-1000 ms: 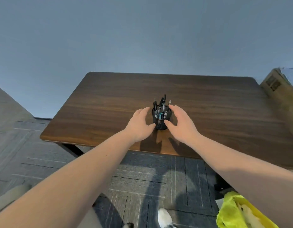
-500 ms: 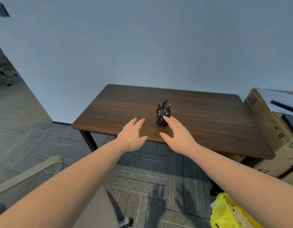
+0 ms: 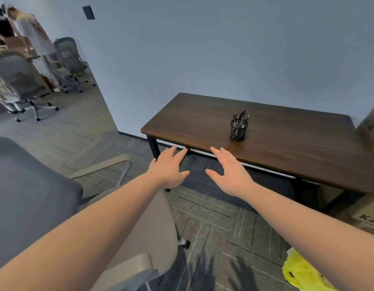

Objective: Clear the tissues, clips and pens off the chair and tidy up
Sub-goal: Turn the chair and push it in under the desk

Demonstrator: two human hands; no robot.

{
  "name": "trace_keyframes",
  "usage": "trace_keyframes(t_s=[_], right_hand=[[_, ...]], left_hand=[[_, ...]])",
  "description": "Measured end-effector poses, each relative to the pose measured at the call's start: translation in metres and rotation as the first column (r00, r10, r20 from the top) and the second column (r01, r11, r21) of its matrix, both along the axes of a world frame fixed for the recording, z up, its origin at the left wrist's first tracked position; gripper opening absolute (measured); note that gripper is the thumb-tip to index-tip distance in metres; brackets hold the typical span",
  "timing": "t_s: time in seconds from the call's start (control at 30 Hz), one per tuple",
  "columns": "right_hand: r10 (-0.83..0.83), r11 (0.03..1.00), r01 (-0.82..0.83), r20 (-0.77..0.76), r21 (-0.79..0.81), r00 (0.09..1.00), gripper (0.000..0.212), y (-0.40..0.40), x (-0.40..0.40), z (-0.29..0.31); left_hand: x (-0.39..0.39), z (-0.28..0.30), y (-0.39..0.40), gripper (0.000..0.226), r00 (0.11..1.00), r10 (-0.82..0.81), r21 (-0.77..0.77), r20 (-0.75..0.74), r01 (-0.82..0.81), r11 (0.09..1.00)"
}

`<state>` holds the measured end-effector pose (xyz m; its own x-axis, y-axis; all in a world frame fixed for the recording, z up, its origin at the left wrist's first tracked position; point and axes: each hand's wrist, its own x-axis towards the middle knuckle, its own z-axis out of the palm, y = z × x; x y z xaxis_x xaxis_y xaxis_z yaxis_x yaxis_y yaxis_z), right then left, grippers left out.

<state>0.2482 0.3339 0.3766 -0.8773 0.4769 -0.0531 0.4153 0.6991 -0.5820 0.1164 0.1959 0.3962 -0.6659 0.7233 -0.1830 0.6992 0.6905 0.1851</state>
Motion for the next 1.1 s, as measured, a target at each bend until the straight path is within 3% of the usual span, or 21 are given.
trace_keyframes(t_s=[0.33, 0.47, 0.7, 0.97, 1.1], right_hand=[[0.181, 0.983, -0.179, -0.051, 0.042, 0.982, 0.069, -0.134, -0.031, 0.029], [0.267, 0.964, -0.266, -0.13, 0.026, 0.955, 0.071, -0.214, -0.063, 0.04], [0.35, 0.922, -0.373, -0.192, -0.104, 0.917, 0.069, -0.36, -0.118, 0.05], [0.379, 0.89, -0.415, -0.199, -0.187, 0.904, 0.074, -0.455, -0.153, 0.057], [0.435, 0.87, -0.462, -0.174, -0.171, 0.884, 0.08, -0.488, -0.169, 0.057]], left_hand=[[-0.004, 0.037, -0.154, 0.068, 0.981, 0.132, -0.043, -0.142, -0.139, 0.989], [-0.03, 0.059, -0.238, 0.066, 0.931, 0.184, -0.075, -0.316, -0.218, 0.973], [-0.08, 0.084, -0.39, 0.061, 0.831, 0.384, -0.083, -0.403, -0.451, 0.889], [-0.137, 0.075, -0.479, 0.066, 0.816, 0.527, 0.073, -0.24, -0.526, 0.847], [-0.16, 0.062, -0.499, 0.072, 0.817, 0.577, 0.186, -0.005, -0.566, 0.803]])
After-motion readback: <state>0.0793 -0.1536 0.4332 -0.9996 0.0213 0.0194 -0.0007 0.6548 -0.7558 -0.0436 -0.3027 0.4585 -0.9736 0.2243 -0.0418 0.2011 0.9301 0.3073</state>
